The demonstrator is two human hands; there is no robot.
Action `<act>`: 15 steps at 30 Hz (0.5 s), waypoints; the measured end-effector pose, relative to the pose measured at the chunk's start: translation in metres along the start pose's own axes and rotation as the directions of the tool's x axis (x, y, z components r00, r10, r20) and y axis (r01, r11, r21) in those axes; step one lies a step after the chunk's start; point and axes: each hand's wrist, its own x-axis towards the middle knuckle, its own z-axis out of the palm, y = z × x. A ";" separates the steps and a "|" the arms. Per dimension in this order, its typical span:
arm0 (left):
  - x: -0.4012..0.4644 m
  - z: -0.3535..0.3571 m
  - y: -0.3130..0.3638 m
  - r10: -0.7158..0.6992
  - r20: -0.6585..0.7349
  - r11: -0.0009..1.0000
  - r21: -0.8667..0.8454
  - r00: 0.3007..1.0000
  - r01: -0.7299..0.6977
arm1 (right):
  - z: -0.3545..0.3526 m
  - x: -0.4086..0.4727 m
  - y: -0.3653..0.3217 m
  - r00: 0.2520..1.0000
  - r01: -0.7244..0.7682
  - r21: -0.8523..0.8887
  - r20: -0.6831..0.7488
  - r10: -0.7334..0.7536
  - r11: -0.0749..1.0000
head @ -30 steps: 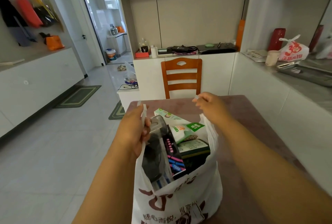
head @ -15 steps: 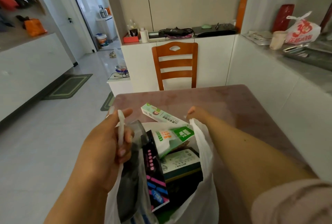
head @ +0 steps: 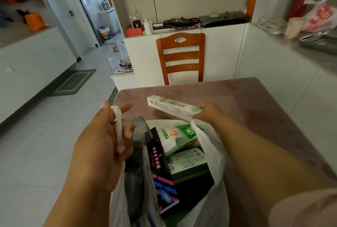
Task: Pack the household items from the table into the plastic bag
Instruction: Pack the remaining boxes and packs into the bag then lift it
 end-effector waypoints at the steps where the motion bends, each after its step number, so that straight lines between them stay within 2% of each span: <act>1: -0.002 -0.001 0.002 -0.002 -0.009 1.000 -0.003 1.000 0.002 | -0.012 -0.013 -0.009 0.999 0.012 0.040 -0.042 -0.011 0.999; 4: -0.009 -0.002 0.008 -0.021 -0.044 1.000 -0.021 0.999 0.020 | -0.049 -0.053 -0.037 0.986 0.094 0.121 -0.148 -0.076 0.988; 7: -0.016 -0.004 0.014 -0.032 -0.081 0.999 -0.033 0.996 0.030 | -0.077 -0.104 -0.066 0.941 0.192 0.084 -0.300 -0.159 0.978; 11: -0.027 -0.008 0.019 -0.054 -0.111 0.996 -0.081 0.992 0.045 | -0.094 -0.186 -0.101 0.799 0.368 0.044 -0.525 -0.292 0.929; 15: -0.040 -0.014 0.025 -0.084 -0.096 0.990 -0.121 0.992 0.072 | -0.085 -0.248 -0.131 0.655 0.559 0.034 -0.630 -0.417 0.828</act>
